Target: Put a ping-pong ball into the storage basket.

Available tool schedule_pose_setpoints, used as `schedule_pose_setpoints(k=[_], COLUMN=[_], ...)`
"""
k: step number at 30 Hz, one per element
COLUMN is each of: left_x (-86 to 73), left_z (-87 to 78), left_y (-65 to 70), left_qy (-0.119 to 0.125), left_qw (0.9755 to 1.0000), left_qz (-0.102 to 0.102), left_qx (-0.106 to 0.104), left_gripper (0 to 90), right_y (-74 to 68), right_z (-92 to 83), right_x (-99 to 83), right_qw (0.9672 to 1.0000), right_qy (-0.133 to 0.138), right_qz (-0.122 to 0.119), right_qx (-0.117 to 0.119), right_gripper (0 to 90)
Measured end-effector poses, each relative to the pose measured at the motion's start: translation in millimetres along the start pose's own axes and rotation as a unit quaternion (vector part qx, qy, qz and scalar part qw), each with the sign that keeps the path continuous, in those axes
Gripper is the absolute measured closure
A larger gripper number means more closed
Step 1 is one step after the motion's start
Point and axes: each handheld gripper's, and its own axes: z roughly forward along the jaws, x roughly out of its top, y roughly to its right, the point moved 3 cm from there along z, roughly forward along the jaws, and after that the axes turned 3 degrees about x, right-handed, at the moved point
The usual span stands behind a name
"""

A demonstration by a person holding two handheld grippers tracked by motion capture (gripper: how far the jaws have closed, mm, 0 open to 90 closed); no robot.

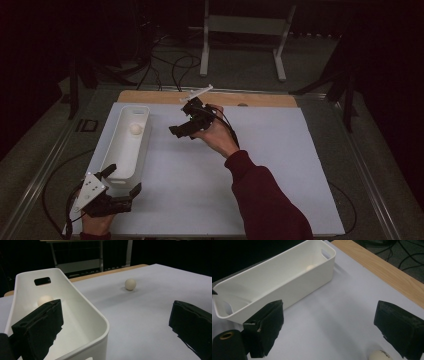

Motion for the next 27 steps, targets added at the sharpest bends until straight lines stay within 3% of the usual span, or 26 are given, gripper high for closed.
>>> schedule_pose_setpoints(k=[27], left_x=[0.0], left_z=[0.1], left_y=[0.2], left_qy=[0.0], left_qw=[1.0], left_qz=[0.001], left_qx=[0.0], left_gripper=[0.0], right_y=[20.1], right_z=[3.7], right_x=[-19.8], right_qw=[0.9996], right_qy=[-0.013], right_qz=[0.022], right_qx=[-0.014], right_gripper=[8.5])
